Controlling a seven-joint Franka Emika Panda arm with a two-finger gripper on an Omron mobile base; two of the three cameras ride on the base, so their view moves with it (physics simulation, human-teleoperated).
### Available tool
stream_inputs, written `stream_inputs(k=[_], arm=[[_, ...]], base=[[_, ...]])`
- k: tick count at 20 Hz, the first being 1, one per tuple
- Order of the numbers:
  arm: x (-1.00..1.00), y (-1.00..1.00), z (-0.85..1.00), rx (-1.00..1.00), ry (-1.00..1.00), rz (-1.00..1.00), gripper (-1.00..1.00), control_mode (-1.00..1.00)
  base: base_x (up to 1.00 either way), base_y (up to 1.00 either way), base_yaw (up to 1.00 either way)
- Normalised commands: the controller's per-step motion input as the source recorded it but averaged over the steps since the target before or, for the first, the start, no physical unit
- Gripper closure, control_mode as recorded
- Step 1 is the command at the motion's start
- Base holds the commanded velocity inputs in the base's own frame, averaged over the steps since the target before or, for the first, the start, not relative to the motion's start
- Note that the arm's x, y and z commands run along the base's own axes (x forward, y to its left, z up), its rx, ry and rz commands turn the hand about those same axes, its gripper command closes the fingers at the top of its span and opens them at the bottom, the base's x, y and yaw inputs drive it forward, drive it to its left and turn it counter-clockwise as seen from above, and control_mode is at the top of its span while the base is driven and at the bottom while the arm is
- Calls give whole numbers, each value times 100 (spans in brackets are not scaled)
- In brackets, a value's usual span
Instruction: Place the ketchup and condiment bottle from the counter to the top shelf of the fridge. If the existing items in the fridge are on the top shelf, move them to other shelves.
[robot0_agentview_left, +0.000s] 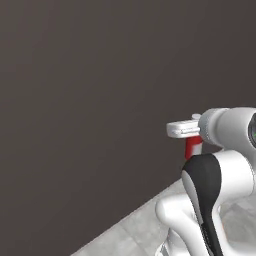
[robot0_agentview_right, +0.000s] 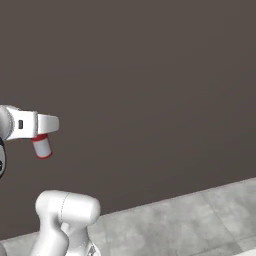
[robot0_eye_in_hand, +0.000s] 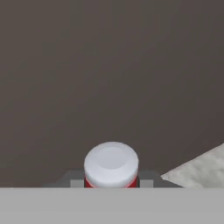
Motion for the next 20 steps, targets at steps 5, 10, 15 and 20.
stream_inputs(k=[5,10,15,20], arm=[[0,0,0,0,0,0,100,100],[0,0,0,0,0,0,100,100],[0,0,0,0,0,0,100,100],[0,0,0,0,0,0,100,100]], base=[[100,0,-51],[90,0,-60],[72,0,-64],[78,-3,-61]])
